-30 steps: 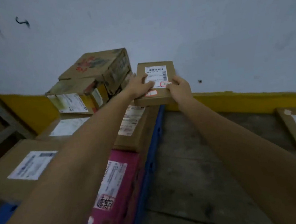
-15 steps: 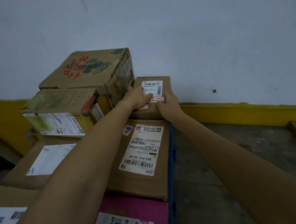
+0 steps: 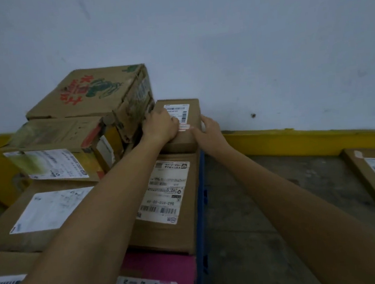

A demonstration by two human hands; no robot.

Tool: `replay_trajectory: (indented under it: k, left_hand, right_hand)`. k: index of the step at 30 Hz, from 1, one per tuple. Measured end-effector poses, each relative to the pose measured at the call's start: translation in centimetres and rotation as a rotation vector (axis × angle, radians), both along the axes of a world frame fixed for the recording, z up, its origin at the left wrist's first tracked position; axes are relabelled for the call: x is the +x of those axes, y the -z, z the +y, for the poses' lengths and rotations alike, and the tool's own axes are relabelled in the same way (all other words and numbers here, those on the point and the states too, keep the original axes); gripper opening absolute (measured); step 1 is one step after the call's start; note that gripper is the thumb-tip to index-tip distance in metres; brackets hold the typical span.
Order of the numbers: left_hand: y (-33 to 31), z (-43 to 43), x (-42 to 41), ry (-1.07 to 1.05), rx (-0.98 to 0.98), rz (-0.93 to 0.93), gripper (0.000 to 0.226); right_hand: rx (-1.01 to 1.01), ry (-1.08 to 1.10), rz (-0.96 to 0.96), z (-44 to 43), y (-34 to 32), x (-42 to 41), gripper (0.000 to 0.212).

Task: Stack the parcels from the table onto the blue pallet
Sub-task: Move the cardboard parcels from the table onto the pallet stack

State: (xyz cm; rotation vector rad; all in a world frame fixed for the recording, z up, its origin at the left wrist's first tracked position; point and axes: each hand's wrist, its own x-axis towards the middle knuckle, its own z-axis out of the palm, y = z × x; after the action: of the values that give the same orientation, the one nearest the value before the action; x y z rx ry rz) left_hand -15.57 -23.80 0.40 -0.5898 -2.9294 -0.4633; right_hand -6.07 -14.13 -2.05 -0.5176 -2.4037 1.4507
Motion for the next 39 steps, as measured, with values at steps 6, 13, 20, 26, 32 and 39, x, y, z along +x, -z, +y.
replay_trajectory:
  k: [6,13,20,26,32,39]
  left_hand:
    - [-0.9,4.6,4.4,0.139,0.025,0.037,0.046]
    - [1.7,15.3,15.3,0.382,-0.026,-0.097,0.047]
    - [7.2,26.8,27.0,0.498,-0.097,-0.225,0.047]
    - [11.4,33.8,31.6,0.503,-0.153,-0.348,0.052]
    - [14.6,38.2,30.7,0.438,-0.152,-0.433,0.056]
    - [17.6,42.5,28.4,0.397,-0.137,-0.459,0.056]
  right_hand:
    - [-0.005,0.089,-0.088,7.0,1.7,7.4,0.058]
    - [0.014,0.231,-0.19,16.8,4.5,19.8,0.059]
    - [0.053,0.374,-0.268,27.4,7.4,32.2,0.055]
    - [0.019,0.473,-0.307,34.2,10.1,38.0,0.05]
    - [-0.016,0.545,-0.345,37.6,13.5,37.7,0.055]
    - [0.123,0.709,-0.356,38.0,16.8,34.7,0.055]
